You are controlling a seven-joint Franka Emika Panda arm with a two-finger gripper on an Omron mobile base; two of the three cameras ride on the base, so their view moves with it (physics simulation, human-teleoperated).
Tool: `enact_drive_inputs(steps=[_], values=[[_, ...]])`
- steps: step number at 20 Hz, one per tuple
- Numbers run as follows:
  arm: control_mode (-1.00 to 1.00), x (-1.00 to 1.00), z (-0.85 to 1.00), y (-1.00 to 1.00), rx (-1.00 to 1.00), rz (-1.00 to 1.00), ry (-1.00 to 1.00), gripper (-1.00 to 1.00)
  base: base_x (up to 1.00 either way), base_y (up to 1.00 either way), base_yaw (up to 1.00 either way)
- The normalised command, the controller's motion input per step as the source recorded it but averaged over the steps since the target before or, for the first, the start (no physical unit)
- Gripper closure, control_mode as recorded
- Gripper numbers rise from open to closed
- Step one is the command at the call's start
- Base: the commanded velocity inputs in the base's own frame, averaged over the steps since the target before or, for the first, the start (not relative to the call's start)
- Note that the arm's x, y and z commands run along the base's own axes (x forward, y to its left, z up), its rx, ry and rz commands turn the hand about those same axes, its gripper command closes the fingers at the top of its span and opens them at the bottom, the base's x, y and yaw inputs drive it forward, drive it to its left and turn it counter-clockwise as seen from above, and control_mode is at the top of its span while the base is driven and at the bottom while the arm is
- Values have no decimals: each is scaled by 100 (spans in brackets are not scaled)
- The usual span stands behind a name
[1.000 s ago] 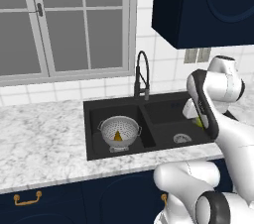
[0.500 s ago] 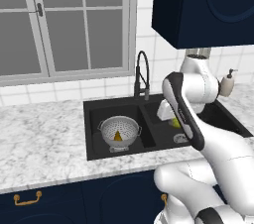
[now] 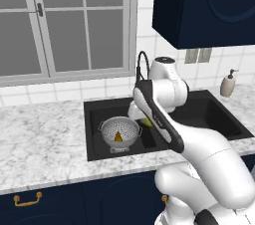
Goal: Put the colander in the sink, put the pear, pear in the colander, and turn on the sink faucet and pour water over the colander.
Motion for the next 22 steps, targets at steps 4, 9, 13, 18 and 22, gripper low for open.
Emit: enact_drive_inputs(steps=[4,9,13,18,22], values=[[-100,57,-22,29,0,0,-2,100,0,0,0],[-100,36,-32,7,0,0,0,100,0,0,0],[-100,6,-45,5,0,0,0,100,0,0,0],[-100,17,-49,13,-1,0,0,100,0,0,0],[-100,37,-28,0,0,0,0,100,0,0,0]])
